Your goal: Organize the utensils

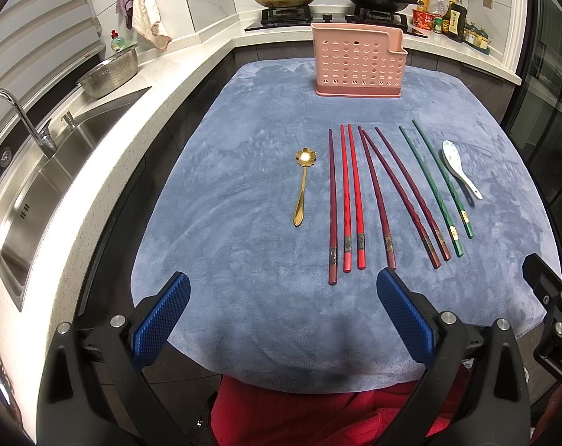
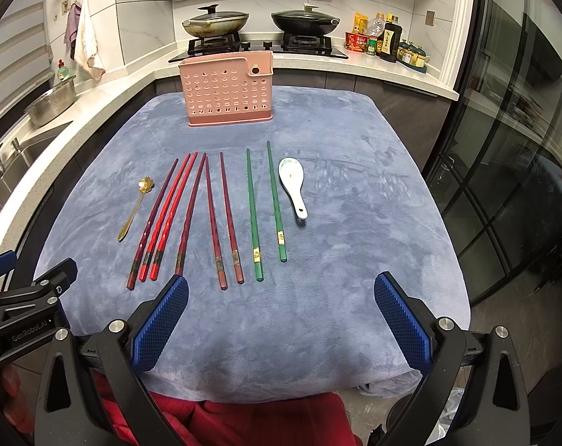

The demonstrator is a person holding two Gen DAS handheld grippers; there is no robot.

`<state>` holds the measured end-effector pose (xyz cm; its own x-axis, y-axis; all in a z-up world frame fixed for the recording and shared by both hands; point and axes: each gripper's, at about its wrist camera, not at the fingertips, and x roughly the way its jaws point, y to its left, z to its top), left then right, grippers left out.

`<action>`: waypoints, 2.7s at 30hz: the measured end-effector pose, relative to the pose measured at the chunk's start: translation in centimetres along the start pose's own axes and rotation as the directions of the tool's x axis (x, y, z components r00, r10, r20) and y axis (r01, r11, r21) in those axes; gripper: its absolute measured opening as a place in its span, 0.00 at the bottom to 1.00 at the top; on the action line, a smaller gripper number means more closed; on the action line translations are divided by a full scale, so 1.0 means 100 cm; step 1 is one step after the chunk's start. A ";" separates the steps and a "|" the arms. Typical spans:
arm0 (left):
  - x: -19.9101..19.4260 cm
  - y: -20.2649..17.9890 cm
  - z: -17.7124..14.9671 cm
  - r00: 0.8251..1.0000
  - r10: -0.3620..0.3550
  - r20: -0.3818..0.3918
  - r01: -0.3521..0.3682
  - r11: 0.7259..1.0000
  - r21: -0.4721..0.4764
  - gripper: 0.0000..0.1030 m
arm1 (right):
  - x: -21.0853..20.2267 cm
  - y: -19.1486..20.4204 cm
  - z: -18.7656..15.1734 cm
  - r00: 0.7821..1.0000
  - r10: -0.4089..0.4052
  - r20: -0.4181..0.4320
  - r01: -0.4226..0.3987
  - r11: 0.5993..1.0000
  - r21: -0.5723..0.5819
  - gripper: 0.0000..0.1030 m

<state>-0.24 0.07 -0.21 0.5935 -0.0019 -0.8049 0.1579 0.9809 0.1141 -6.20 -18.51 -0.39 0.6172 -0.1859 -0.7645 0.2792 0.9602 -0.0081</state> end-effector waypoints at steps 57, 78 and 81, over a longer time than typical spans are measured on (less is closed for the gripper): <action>0.114 0.020 0.031 0.989 -0.077 -0.125 0.064 0.992 -0.107 0.89 | 0.070 -0.018 0.019 0.996 -0.003 -0.093 0.009 0.997 0.071 0.93; 0.159 0.007 0.046 0.965 -0.189 -0.180 0.171 0.979 -0.113 0.12 | 0.159 -0.046 0.070 0.980 0.123 -0.156 -0.088 0.973 0.213 0.46; 0.159 0.004 0.047 0.965 -0.193 -0.176 0.177 0.979 -0.103 0.11 | 0.169 -0.050 0.069 0.973 0.152 -0.172 -0.107 0.964 0.245 0.39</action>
<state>12.94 -0.51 -10.22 0.4032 -0.1572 -0.9015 0.1784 0.9797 -0.0910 7.89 -27.88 -8.78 0.5164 0.0005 -0.8563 0.3834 0.8940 0.2318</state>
